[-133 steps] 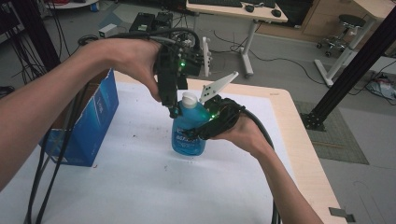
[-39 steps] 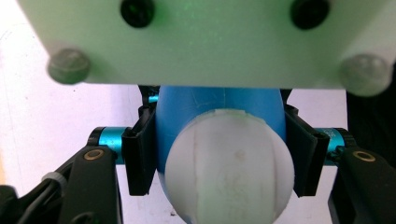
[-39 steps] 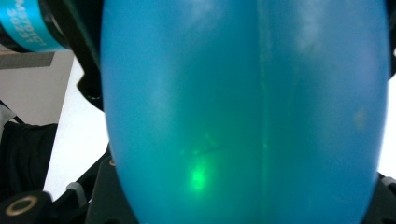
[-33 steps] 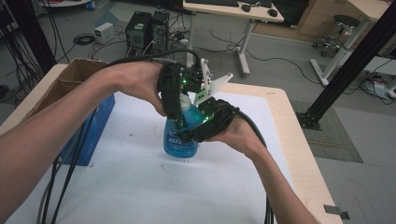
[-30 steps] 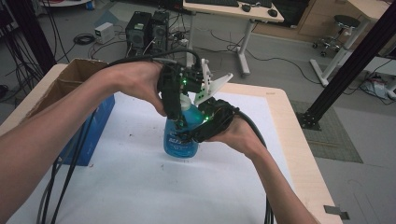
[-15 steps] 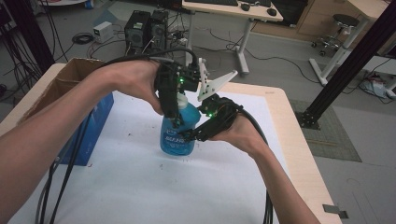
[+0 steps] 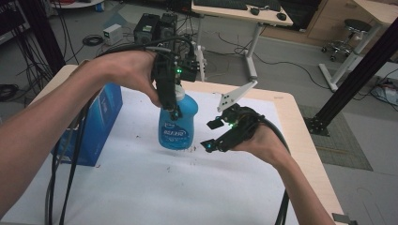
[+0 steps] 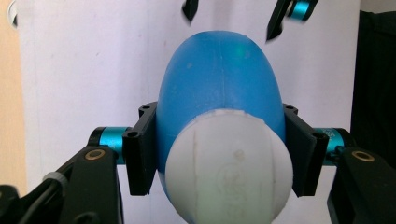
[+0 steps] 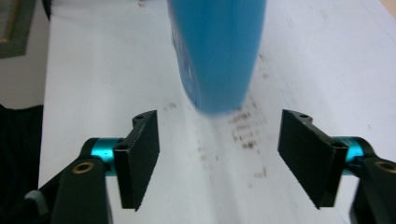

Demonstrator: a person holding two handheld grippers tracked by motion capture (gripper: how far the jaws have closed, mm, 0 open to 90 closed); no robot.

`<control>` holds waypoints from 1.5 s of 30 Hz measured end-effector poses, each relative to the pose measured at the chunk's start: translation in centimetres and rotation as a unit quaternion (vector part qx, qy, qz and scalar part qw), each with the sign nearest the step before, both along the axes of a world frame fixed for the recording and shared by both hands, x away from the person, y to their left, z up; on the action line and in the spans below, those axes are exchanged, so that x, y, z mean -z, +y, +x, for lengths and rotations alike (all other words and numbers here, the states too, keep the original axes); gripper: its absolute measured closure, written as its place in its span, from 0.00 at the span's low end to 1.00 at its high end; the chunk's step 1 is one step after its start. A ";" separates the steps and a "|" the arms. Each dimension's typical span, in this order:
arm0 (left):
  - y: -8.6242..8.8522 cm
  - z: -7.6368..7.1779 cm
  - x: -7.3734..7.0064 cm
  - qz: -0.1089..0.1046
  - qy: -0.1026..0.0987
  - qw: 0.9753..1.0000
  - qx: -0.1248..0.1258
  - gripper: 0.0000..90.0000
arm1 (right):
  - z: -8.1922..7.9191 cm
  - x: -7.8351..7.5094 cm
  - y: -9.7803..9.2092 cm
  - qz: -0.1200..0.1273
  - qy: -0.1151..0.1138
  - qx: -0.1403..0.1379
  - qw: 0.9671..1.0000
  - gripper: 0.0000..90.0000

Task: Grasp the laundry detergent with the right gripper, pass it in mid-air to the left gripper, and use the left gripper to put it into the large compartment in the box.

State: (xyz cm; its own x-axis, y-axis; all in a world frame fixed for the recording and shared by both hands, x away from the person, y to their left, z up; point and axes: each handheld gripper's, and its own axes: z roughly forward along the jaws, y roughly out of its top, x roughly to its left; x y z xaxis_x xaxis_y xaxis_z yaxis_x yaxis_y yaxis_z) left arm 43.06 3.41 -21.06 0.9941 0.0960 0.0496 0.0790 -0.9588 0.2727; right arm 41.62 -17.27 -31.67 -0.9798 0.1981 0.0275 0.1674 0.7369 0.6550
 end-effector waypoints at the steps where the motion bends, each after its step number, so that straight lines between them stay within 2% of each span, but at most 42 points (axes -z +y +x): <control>1: 0.3 0.1 -0.3 -0.001 0.000 1.000 -0.009 0.42 | -0.1 -0.1 -0.4 -0.004 0.003 0.005 1.000 0.31; 5: 1.9 0.2 -1.8 0.009 -0.006 0.999 -0.040 0.42 | -0.1 -0.1 -2.2 -0.021 0.010 0.037 0.999 0.27; 6: 1.9 0.2 -1.8 0.009 -0.006 0.999 -0.040 0.42 | -0.1 -0.1 -2.2 -0.021 0.010 0.037 0.999 0.27; 8: 2.9 0.2 -2.8 0.018 -0.010 0.998 -0.066 0.42 | -0.2 0.1 -3.5 -0.034 0.014 0.048 0.998 0.27; 9: 3.3 0.2 -3.1 0.022 -0.013 0.997 -0.072 0.42 | -0.4 0.1 -4.0 -0.035 0.020 0.057 0.998 0.26; 13: 4.7 0.4 -4.5 0.025 -0.017 0.995 -0.098 0.42 | -0.7 0.1 -5.4 -0.052 0.014 0.076 0.996 0.25; 16: 5.8 0.5 -5.6 0.023 -0.017 0.992 -0.121 0.42 | -1.0 0.0 -6.2 -0.060 0.013 0.087 0.994 0.25; 23: 8.6 0.6 -8.3 0.003 -0.026 0.985 -0.170 0.42 | -1.3 0.1 -7.5 -0.067 0.004 0.111 0.992 0.24; 25: 9.4 0.7 -8.9 0.002 -0.028 0.981 -0.190 0.42 | -1.3 0.4 -7.6 -0.077 -0.001 0.116 0.990 0.24; 27: 9.6 0.7 -9.1 0.005 -0.029 0.980 -0.195 0.42 | -1.4 0.6 -7.6 -0.081 0.000 0.121 0.989 0.24; 28: 10.2 0.7 -9.6 0.006 -0.031 0.978 -0.208 0.42 | -1.4 0.7 -7.6 -0.082 -0.001 0.123 0.989 0.24; 29: 10.2 0.7 -9.6 0.006 -0.031 0.978 -0.208 0.42 | -1.4 0.7 -7.6 -0.082 -0.001 0.123 0.989 0.24; 30: 11.0 0.7 -10.2 -0.001 -0.031 0.974 -0.225 0.42 | -1.3 0.8 -7.8 -0.086 -0.004 0.128 0.988 0.22; 31: 11.3 0.7 -10.4 -0.006 -0.034 0.972 -0.232 0.42 | -1.3 0.9 -7.9 -0.090 -0.004 0.138 0.986 0.15; 32: 11.7 0.6 -10.6 -0.010 -0.035 0.970 -0.241 0.42 | -1.3 0.9 -8.1 -0.091 -0.005 0.140 0.986 0.15; 41: 14.9 0.1 -12.3 -0.009 -0.039 0.957 -0.288 0.42 | -1.7 0.9 -9.6 -0.096 -0.007 0.157 0.983 0.15; 44: 16.0 -0.1 -12.6 -0.006 -0.040 0.951 -0.306 0.42 | -1.7 1.2 -9.8 -0.105 -0.004 0.160 0.982 0.15; 45: 16.4 -0.1 -12.6 -0.006 -0.040 0.948 -0.315 0.42 | -1.7 1.3 -9.9 -0.105 -0.004 0.162 0.981 0.15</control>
